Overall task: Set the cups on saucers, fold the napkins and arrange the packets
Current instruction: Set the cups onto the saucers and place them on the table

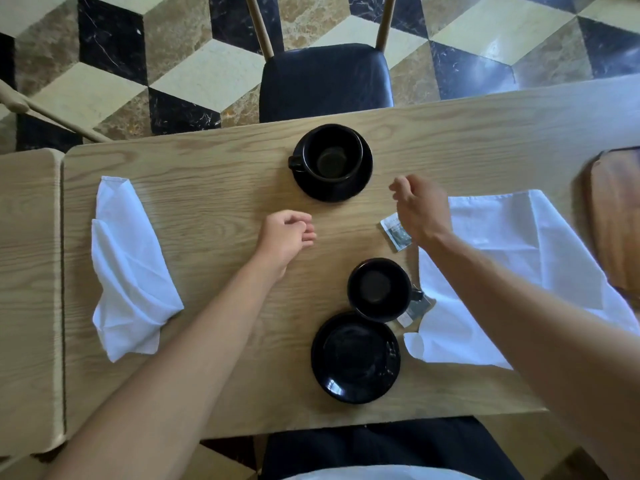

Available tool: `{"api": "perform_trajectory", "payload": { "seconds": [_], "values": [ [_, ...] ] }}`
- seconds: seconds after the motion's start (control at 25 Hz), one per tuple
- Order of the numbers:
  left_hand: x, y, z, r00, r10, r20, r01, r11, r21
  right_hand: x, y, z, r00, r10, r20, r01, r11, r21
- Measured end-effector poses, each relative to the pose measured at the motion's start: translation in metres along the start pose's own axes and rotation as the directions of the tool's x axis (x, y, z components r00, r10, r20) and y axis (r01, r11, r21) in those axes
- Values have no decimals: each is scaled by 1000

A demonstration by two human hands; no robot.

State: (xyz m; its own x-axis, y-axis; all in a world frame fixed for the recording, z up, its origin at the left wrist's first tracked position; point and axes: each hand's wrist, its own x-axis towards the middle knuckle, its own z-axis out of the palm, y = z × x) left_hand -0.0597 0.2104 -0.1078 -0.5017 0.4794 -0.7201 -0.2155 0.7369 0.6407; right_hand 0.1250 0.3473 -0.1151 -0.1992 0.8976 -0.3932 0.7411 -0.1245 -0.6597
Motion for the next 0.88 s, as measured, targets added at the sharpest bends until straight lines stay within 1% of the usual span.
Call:
{"api": "perform_trajectory", "payload": {
  "seconds": [0.08, 0.16, 0.2, 0.28, 0.32, 0.4, 0.48, 0.56, 0.68, 0.8, 0.88],
  "values": [
    [-23, -20, 7, 988, -51, 146, 50, 999, 8, -33, 29, -9, 996, 54, 68, -51, 997, -49],
    [-40, -39, 18, 967, -62, 249, 43, 996, 81, -67, 53, -16, 989, 93, 117, -76, 987, -140],
    [-47, -48, 24, 959, -56, 277, 23, 993, 120, -83, 65, -17, 987, 107, 124, -86, 982, -167],
    [-58, -62, 36, 958, -33, 284, -5, 991, 135, -109, 83, -15, 983, 116, 142, -94, 983, -157],
    [-62, -67, 40, 960, -28, 278, -7, 993, 121, -119, 87, -12, 980, 118, 161, -99, 988, -121],
    [-65, -76, 46, 966, -15, 257, -16, 993, 117, -133, 88, -7, 974, 132, 184, -136, 991, 5],
    [-64, -81, 49, 969, -2, 245, -24, 995, 100, -139, 84, 0, 976, 148, 158, -161, 984, 74],
    [-64, -80, 52, 968, 15, 249, -27, 999, 43, -140, 76, 0, 984, 134, 118, -140, 989, 47],
    [-75, -72, 44, 977, 97, 191, -103, 995, 21, -146, 66, -2, 996, 75, 57, -78, 996, 51],
    [-92, -76, 21, 975, 94, 199, -82, 994, -67, -163, 63, 0, 991, 70, 110, -81, 991, 102],
    [-109, -87, 6, 969, 69, 237, -54, 996, -69, -182, 64, 8, 984, 80, 160, -95, 992, 84]
  ]
}}
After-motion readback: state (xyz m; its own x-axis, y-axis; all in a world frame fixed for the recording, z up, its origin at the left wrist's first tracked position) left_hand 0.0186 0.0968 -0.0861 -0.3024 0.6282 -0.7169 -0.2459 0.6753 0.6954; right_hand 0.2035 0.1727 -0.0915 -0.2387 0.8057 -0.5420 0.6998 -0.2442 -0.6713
